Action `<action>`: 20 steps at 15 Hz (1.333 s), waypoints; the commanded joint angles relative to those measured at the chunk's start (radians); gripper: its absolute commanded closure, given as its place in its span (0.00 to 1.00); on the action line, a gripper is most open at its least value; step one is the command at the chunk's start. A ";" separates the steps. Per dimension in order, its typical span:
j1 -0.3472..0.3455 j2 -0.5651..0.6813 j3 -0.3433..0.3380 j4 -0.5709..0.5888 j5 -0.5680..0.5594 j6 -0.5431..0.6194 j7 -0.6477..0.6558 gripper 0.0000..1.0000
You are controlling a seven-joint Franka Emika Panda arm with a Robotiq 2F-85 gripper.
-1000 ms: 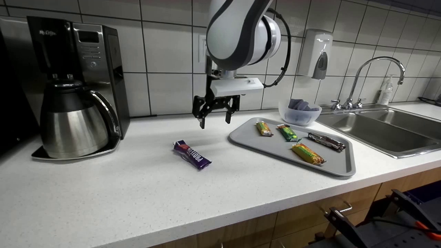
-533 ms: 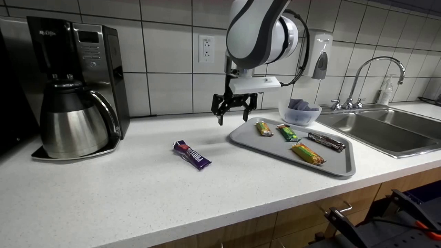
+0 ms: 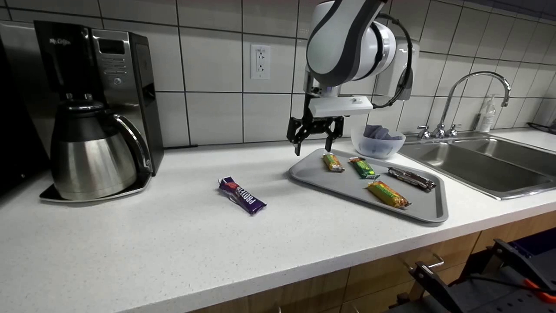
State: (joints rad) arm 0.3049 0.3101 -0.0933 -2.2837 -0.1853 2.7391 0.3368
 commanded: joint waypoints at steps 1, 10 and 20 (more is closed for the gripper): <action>-0.042 -0.038 -0.001 -0.037 -0.023 0.015 0.011 0.00; -0.122 -0.013 -0.020 -0.024 0.006 0.030 -0.006 0.00; -0.164 0.034 -0.016 0.024 0.057 0.020 -0.002 0.00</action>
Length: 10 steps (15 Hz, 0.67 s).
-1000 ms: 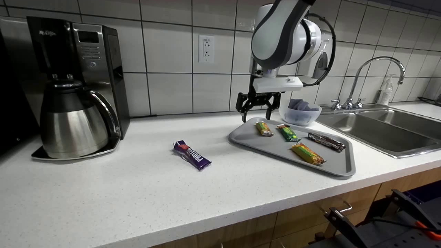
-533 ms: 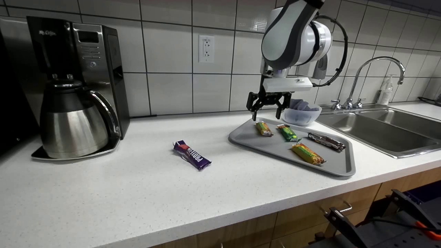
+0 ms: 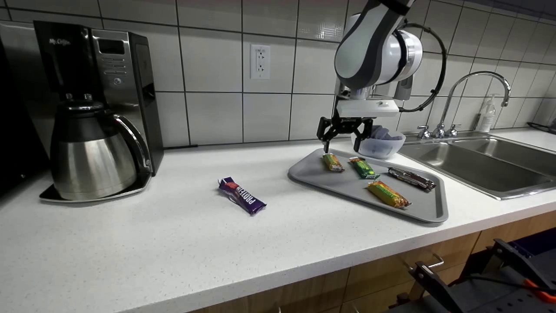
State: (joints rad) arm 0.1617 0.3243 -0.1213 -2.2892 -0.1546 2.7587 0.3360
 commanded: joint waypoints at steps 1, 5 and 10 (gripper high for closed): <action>-0.021 0.027 0.010 0.039 0.030 0.001 0.002 0.00; -0.026 0.065 0.007 0.088 0.054 -0.010 0.003 0.00; -0.030 0.123 0.004 0.152 0.078 -0.017 0.000 0.00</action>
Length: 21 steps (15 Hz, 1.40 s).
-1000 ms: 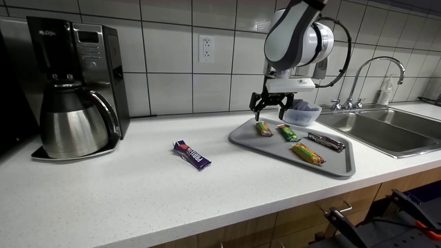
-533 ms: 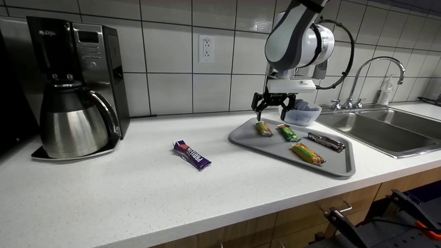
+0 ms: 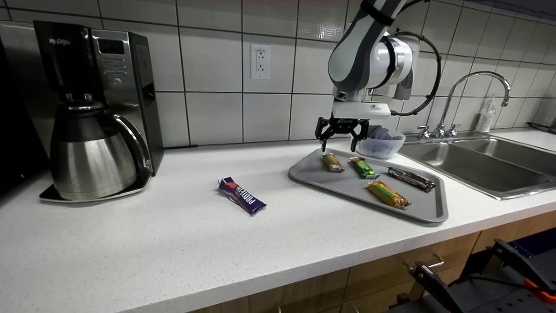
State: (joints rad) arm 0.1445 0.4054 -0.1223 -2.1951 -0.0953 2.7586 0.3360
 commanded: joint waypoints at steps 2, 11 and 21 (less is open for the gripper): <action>-0.013 0.070 0.004 0.085 0.027 -0.021 -0.001 0.00; -0.012 0.168 -0.002 0.177 0.058 -0.028 -0.004 0.00; -0.011 0.211 -0.015 0.209 0.070 -0.034 -0.002 0.00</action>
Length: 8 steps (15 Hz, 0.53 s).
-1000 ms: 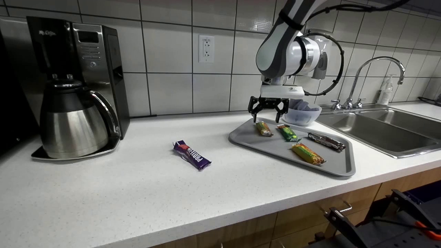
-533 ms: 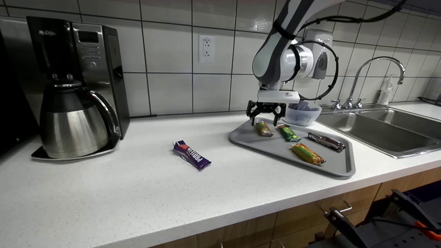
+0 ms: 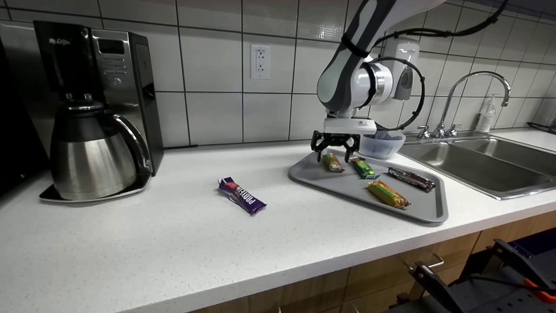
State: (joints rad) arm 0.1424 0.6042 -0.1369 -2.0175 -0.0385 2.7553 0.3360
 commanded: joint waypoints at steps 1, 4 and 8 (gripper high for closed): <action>-0.010 0.014 -0.002 0.033 0.014 -0.032 -0.003 0.02; -0.017 0.014 0.001 0.032 0.019 -0.030 -0.009 0.32; -0.021 0.012 0.002 0.028 0.025 -0.029 -0.010 0.65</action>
State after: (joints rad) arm 0.1366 0.6113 -0.1433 -2.0117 -0.0318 2.7548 0.3360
